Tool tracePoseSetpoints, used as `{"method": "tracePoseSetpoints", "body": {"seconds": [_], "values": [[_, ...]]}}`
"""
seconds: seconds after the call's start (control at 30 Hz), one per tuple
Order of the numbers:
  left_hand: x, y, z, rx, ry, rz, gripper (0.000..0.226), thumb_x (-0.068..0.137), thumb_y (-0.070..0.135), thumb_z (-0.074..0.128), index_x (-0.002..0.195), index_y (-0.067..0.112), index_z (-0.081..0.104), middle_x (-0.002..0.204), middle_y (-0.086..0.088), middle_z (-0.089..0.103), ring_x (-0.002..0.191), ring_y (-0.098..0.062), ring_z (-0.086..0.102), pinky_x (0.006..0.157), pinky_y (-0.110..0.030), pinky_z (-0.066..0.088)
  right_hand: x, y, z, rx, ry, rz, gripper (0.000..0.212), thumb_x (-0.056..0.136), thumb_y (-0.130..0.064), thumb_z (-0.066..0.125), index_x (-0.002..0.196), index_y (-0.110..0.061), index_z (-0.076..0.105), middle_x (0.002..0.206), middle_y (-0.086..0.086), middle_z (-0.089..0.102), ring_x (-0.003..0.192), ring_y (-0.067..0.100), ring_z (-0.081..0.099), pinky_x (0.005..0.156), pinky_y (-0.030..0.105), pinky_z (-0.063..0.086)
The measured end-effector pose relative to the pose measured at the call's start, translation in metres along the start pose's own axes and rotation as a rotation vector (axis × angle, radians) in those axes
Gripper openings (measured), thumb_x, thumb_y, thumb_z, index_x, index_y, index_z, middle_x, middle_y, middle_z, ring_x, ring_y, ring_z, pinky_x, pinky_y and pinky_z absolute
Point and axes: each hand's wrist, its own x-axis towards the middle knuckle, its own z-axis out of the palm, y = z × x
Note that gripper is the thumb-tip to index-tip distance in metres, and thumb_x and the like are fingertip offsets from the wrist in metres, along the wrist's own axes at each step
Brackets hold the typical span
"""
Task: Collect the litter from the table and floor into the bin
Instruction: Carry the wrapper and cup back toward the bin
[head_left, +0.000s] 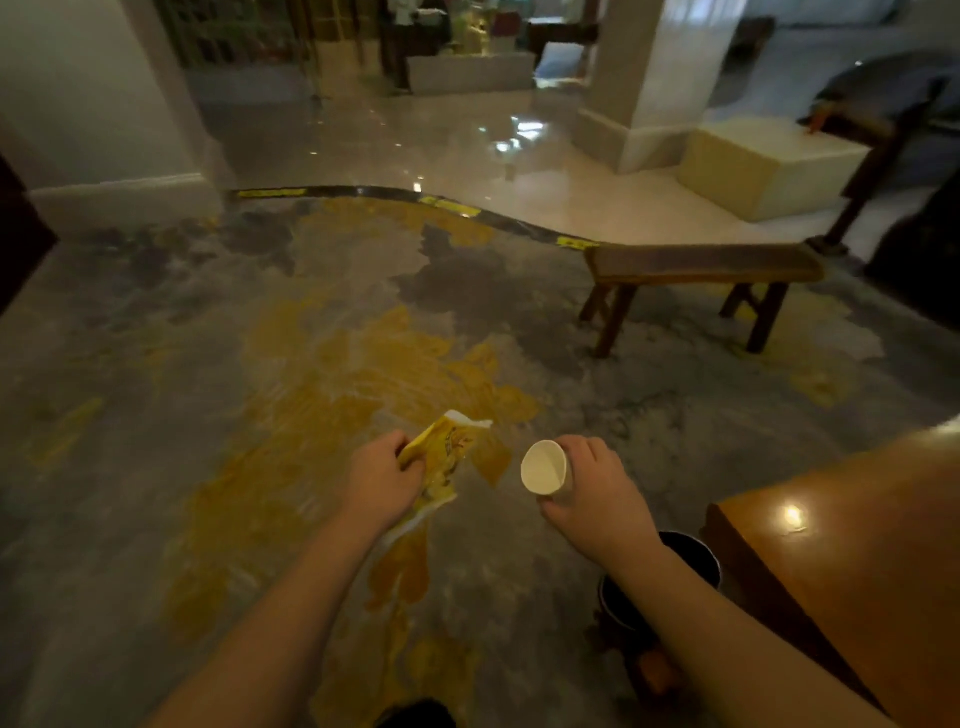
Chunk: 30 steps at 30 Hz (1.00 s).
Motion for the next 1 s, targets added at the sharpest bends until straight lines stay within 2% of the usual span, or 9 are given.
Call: {"method": "tracePoseSetpoints", "body": {"seconds": [0.17, 0.27, 0.4, 0.47, 0.53, 0.6, 0.7, 0.8, 1.0], "values": [[0.103, 0.014, 0.017, 0.027, -0.172, 0.123, 0.027, 0.082, 0.022, 0.065, 0.059, 0.022, 0.052, 0.052, 0.006, 0.051, 0.047, -0.008, 0.047, 0.042, -0.028, 0.024, 0.044, 0.001, 0.009, 0.018, 0.072, 0.168, 0.065, 0.073, -0.04, 0.079, 0.127, -0.031, 0.043, 0.124, -0.006, 0.049, 0.112, 0.016, 0.048, 0.084, 0.033, 0.049], [0.152, 0.034, 0.051, 0.016, -0.297, 0.19, 0.03, 0.081, 0.023, 0.066, 0.057, 0.024, 0.049, 0.05, 0.005, 0.051, 0.045, -0.005, 0.048, 0.043, -0.027, 0.022, 0.06, 0.02, 0.012, 0.015, 0.119, 0.301, 0.064, 0.075, -0.041, 0.078, 0.127, -0.032, 0.042, 0.125, -0.005, 0.05, 0.114, 0.017, 0.048, 0.087, 0.035, 0.05], [0.201, 0.072, 0.107, 0.026, -0.425, 0.3, 0.027, 0.079, 0.023, 0.067, 0.057, 0.023, 0.05, 0.05, 0.006, 0.052, 0.047, -0.001, 0.051, 0.042, -0.026, 0.024, 0.081, 0.061, 0.017, 0.035, 0.164, 0.481, 0.064, 0.075, -0.045, 0.075, 0.127, -0.035, 0.04, 0.125, -0.008, 0.049, 0.113, 0.016, 0.048, 0.084, 0.032, 0.047], [0.222, 0.091, 0.134, 0.044, -0.482, 0.344, 0.025, 0.079, 0.02, 0.066, 0.059, 0.023, 0.051, 0.054, 0.005, 0.055, 0.051, -0.006, 0.052, 0.044, -0.026, 0.026, 0.095, 0.084, 0.022, 0.055, 0.204, 0.527, 0.062, 0.075, -0.046, 0.075, 0.126, -0.034, 0.042, 0.124, -0.007, 0.051, 0.109, 0.016, 0.05, 0.081, 0.032, 0.047], [0.242, 0.112, 0.16, 0.076, -0.536, 0.364, 0.02, 0.079, 0.017, 0.065, 0.062, 0.02, 0.054, 0.06, 0.003, 0.058, 0.061, -0.022, 0.058, 0.049, -0.031, 0.032, 0.11, 0.107, 0.025, 0.063, 0.23, 0.559, 0.06, 0.075, -0.047, 0.075, 0.124, -0.033, 0.043, 0.121, -0.007, 0.053, 0.106, 0.017, 0.053, 0.079, 0.033, 0.048], [0.26, 0.13, 0.181, 0.132, -0.574, 0.374, 0.019, 0.08, 0.017, 0.064, 0.063, 0.019, 0.055, 0.063, -0.001, 0.059, 0.066, -0.028, 0.059, 0.052, -0.033, 0.034, 0.123, 0.124, 0.026, 0.081, 0.229, 0.629, 0.058, 0.075, -0.047, 0.075, 0.121, -0.034, 0.042, 0.12, -0.006, 0.053, 0.105, 0.018, 0.054, 0.076, 0.034, 0.049], [0.285, 0.151, 0.214, 0.185, -0.647, 0.4, 0.022, 0.079, 0.016, 0.062, 0.06, 0.019, 0.051, 0.06, 0.001, 0.056, 0.066, -0.029, 0.059, 0.05, -0.033, 0.029, 0.138, 0.147, 0.033, 0.111, 0.23, 0.704, 0.056, 0.075, -0.045, 0.072, 0.12, -0.033, 0.04, 0.119, -0.005, 0.054, 0.106, 0.021, 0.055, 0.076, 0.037, 0.05], [0.303, 0.169, 0.244, 0.246, -0.732, 0.428, 0.015, 0.078, 0.018, 0.061, 0.064, 0.018, 0.055, 0.065, -0.001, 0.06, 0.067, -0.026, 0.06, 0.051, -0.032, 0.033, 0.145, 0.161, 0.04, 0.151, 0.215, 0.788, 0.058, 0.074, -0.045, 0.072, 0.121, -0.034, 0.04, 0.119, -0.007, 0.055, 0.107, 0.02, 0.054, 0.076, 0.036, 0.049], [0.327, 0.188, 0.327, 0.326, -0.924, 0.496, 0.011, 0.078, 0.022, 0.063, 0.069, 0.017, 0.062, 0.065, 0.002, 0.063, 0.065, -0.021, 0.06, 0.05, -0.029, 0.036, 0.143, 0.188, 0.073, 0.344, 0.283, 1.084, 0.063, 0.071, -0.048, 0.076, 0.122, -0.038, 0.04, 0.119, -0.008, 0.052, 0.109, 0.016, 0.051, 0.082, 0.038, 0.052]]}}
